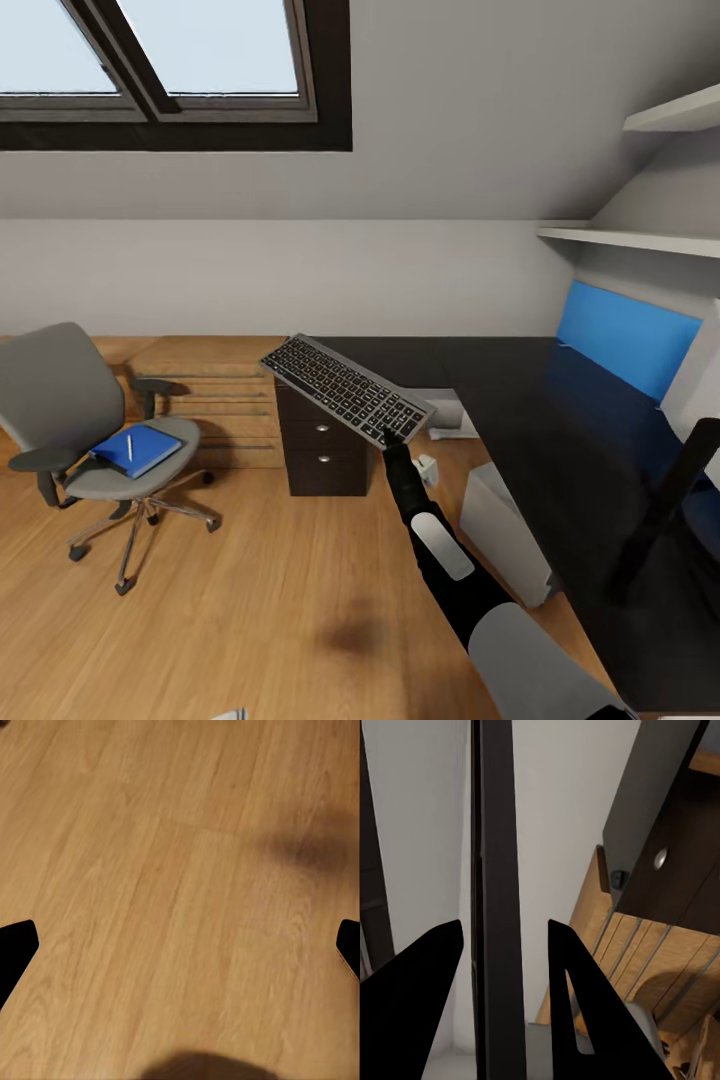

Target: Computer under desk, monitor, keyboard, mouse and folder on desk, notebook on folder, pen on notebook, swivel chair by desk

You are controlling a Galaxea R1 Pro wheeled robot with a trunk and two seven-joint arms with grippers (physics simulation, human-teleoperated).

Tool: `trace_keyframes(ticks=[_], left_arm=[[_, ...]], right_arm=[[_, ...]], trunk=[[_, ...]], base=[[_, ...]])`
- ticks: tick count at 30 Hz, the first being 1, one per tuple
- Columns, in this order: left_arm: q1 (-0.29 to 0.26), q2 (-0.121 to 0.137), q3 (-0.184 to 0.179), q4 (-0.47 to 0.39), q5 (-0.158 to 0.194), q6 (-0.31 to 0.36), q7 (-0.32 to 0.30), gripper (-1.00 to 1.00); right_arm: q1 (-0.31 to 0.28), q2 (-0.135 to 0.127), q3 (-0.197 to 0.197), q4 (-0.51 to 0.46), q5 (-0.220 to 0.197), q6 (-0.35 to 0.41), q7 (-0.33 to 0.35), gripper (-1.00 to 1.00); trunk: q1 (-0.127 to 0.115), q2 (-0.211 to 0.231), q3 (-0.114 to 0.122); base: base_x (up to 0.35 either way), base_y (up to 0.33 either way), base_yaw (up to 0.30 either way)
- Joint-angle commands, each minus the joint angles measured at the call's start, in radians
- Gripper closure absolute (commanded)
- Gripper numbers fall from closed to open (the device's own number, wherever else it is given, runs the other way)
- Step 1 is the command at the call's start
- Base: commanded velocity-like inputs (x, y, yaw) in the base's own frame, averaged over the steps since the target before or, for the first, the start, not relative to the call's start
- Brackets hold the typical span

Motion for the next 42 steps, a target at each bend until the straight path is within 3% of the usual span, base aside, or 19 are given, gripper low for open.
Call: trace_keyframes(ticks=[1, 9, 27, 42], left_arm=[[-0.001, 0.001, -0.005, 0.000, 0.011, -0.005, 0.007, -1.00], [-0.001, 0.002, -0.004, 0.000, 0.011, -0.007, 0.007, -1.00], [-0.001, 0.002, -0.003, 0.000, 0.011, -0.007, 0.004, -1.00], [-0.001, 0.002, -0.003, -0.003, 0.011, -0.016, 0.007, -1.00]], right_arm=[[-0.001, 0.000, 0.003, 0.001, -0.009, -0.006, 0.006, 1.00], [-0.001, 0.000, 0.003, 0.001, -0.009, -0.007, 0.005, 1.00], [-0.001, 0.000, 0.004, 0.006, -0.009, -0.009, 0.003, 1.00], [-0.001, 0.000, -0.003, 0.031, -0.014, -0.012, -0.038, 1.00]], trunk=[[0.001, -0.001, -0.001], [0.001, -0.001, -0.001], [-0.068, 0.125, 0.055], [-0.068, 0.125, 0.055]], base=[[0.324, 0.001, 0.000], [0.324, 0.008, 0.000], [0.326, 0.094, 0.000], [0.318, 0.192, 0.000]])
